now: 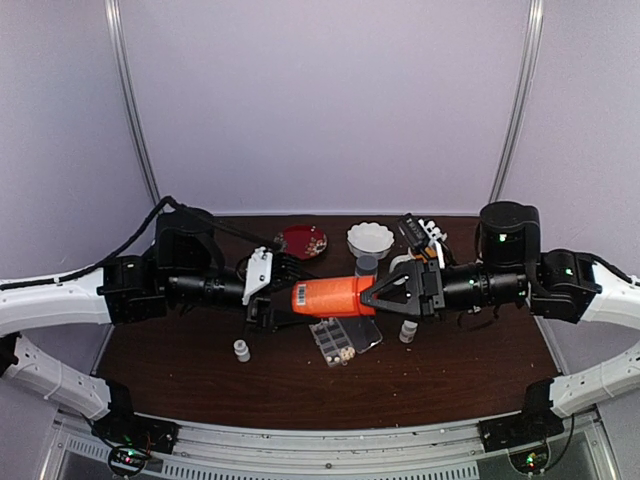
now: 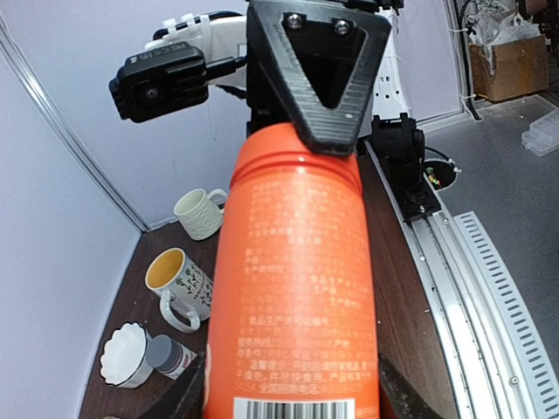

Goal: Sort the pills into containers
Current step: Screw the lid of the pill bottle onto the pill bottle.

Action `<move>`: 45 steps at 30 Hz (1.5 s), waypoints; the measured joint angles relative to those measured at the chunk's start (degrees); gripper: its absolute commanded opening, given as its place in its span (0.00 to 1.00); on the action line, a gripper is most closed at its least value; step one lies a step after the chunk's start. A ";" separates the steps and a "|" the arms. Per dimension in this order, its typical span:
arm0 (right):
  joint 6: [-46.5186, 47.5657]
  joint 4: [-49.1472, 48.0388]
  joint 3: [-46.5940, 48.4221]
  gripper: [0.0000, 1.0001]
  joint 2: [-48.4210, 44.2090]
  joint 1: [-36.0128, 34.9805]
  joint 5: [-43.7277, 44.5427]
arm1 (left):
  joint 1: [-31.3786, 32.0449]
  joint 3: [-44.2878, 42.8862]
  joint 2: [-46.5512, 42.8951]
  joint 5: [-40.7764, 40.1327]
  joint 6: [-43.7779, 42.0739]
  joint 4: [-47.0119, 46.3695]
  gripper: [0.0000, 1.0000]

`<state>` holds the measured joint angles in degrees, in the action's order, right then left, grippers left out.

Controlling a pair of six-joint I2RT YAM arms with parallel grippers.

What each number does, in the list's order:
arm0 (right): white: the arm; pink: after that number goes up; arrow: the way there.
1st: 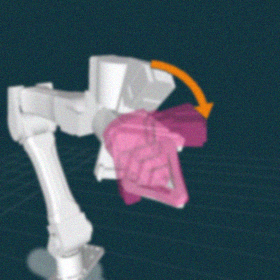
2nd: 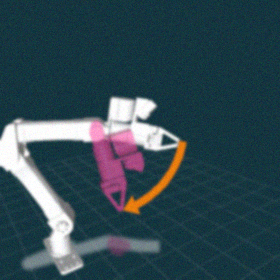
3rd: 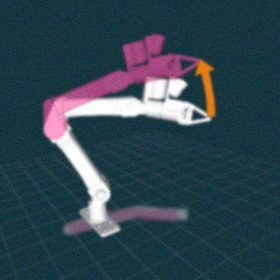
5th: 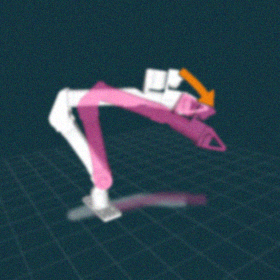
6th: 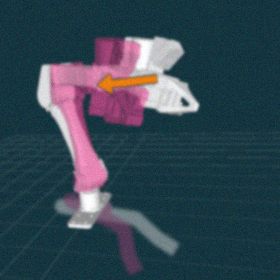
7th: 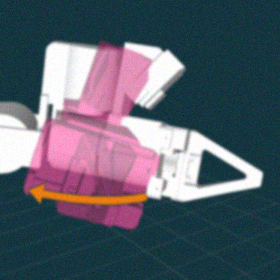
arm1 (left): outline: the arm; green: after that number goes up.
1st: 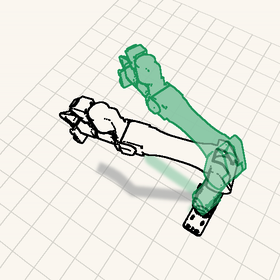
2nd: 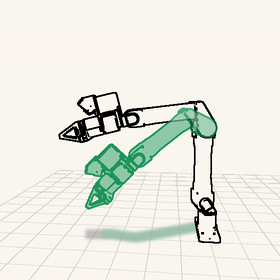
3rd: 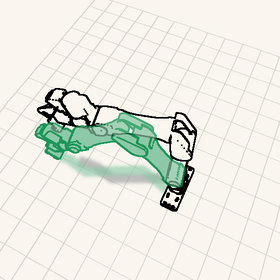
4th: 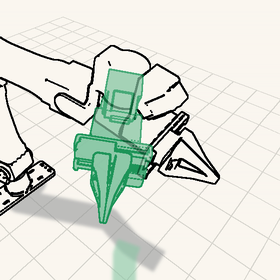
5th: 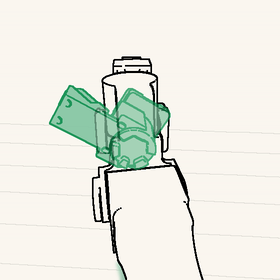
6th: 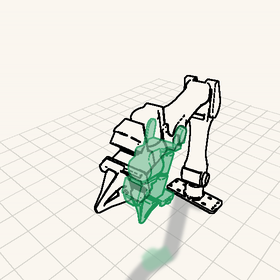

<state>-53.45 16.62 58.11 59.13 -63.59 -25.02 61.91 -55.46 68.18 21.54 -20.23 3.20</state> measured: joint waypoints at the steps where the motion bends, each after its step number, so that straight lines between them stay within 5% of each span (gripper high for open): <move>1: -1.20 -1.01 -0.66 0.42 -0.37 0.13 0.00 | 0.09 0.02 0.00 -0.37 -0.70 -0.13 0.00; 4: -1.14 -1.46 -0.76 0.85 -1.14 0.26 0.31 | 0.24 0.39 -0.04 -0.98 -1.55 -2.14 0.00; 7: 5.92 0.00 -0.50 0.99 -3.32 -0.09 0.63 | 0.33 1.70 -0.15 -3.15 -1.09 -5.11 0.00; 21: 69.42 7.30 -1.31 1.00 -11.08 -0.35 5.20 | 0.00 4.48 -1.20 -1.42 5.99 -7.85 0.00; 26: 85.66 6.16 -2.75 0.99 -10.32 -0.42 6.73 | 0.00 4.24 -0.09 2.36 8.20 -7.63 0.00; 39: 95.95 4.13 -2.99 0.90 -6.56 -2.86 6.73 | 0.00 3.67 2.67 7.08 11.02 -7.34 0.00; 45: 96.74 2.91 -2.99 0.64 -4.70 -3.45 7.34 | 0.00 3.21 3.02 8.09 11.32 -7.39 0.00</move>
<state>43.29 19.53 55.11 54.43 -67.05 -17.67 61.91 -52.25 71.20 29.63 -8.91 -4.19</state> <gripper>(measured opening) 0.764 0.532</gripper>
